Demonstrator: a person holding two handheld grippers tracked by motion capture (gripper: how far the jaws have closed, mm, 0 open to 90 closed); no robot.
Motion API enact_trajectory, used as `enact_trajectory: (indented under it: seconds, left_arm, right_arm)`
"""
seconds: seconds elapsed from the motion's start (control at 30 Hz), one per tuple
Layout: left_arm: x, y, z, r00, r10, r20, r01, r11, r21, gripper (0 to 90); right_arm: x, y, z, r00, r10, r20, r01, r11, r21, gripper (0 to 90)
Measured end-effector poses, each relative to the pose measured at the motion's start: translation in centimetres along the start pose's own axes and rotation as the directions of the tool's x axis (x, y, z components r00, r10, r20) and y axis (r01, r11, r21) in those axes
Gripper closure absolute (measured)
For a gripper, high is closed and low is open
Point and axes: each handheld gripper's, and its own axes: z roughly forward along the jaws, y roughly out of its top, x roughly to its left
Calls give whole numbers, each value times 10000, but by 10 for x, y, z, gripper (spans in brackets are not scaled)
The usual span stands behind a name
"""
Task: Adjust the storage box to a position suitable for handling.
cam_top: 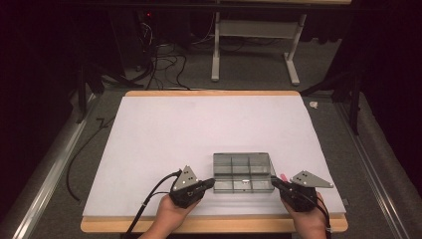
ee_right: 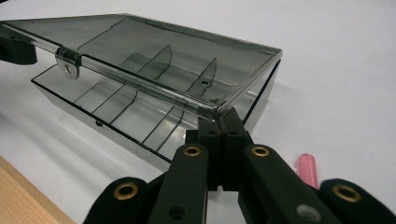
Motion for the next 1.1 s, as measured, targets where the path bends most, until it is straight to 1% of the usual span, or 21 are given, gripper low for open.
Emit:
enact_trajectory:
  seconds: [0.1, 0.2, 0.33, 0.37, 0.47, 0.6, 0.67, 0.8, 0.83, 0.93, 1.0, 1.1]
  left_arm:
    - [1, 2, 5, 9999, -147, -24, 147, 9999, -37, 899]
    - [2, 3, 9, 9999, -126, -63, 126, 9999, -25, 899]
    - [1, 4, 12, 10000, 19, -63, -18, 10000, 34, 899]
    - [1, 4, 13, 10000, -8, -62, 8, 10000, 62, 899]
    - [0, 5, 14, 10000, 10, -78, -10, 10000, -17, 899]
    - [0, 8, 16, 10000, -43, -76, 42, 9999, -159, 898]
    - [0, 10, 17, 10000, 36, -64, -37, 9998, -185, 898]
    - [2, 15, 21, 9999, -46, -97, 44, 9997, -231, 898]
    - [2, 17, 22, 9999, -102, -111, 99, 9996, -281, 898]
    - [4, 20, 25, 9999, -81, -123, 77, 9994, -333, 897]
    - [5, 21, 27, 9999, -119, -123, 114, 9991, -405, 897]
    - [8, 24, 30, 9997, -181, -151, 173, 9988, -467, 888]
  right_arm:
    - [0, 0, 1, 10000, 40, -35, -40, 10000, -2, 900]
    - [0, 0, 1, 10000, 34, -42, -34, 10000, 1, 900]
    - [-1, 1, 1, 10000, 9, -41, -9, 10000, -53, 900]
    - [0, 0, 1, 10000, 59, -38, -59, 10000, -28, 900]
    - [0, 0, 1, 9999, 40, -103, -41, 10000, -43, 900]
    - [0, -1, 1, 10000, 0, -73, 0, 10000, 34, 900]
    - [0, -1, 1, 10000, 30, -36, -29, 9999, 103, 900]
    - [-1, -3, 1, 10000, 63, -25, -62, 9998, 209, 900]
    - [-1, -4, 1, 10000, 8, -20, -8, 9997, 244, 900]
    - [-1, -5, 2, 10000, 65, -40, -64, 9995, 320, 900]
    - [-1, -6, 2, 10000, 17, -27, -16, 9994, 346, 900]
    - [-1, -6, 2, 10000, 71, -5, -70, 9994, 348, 900]
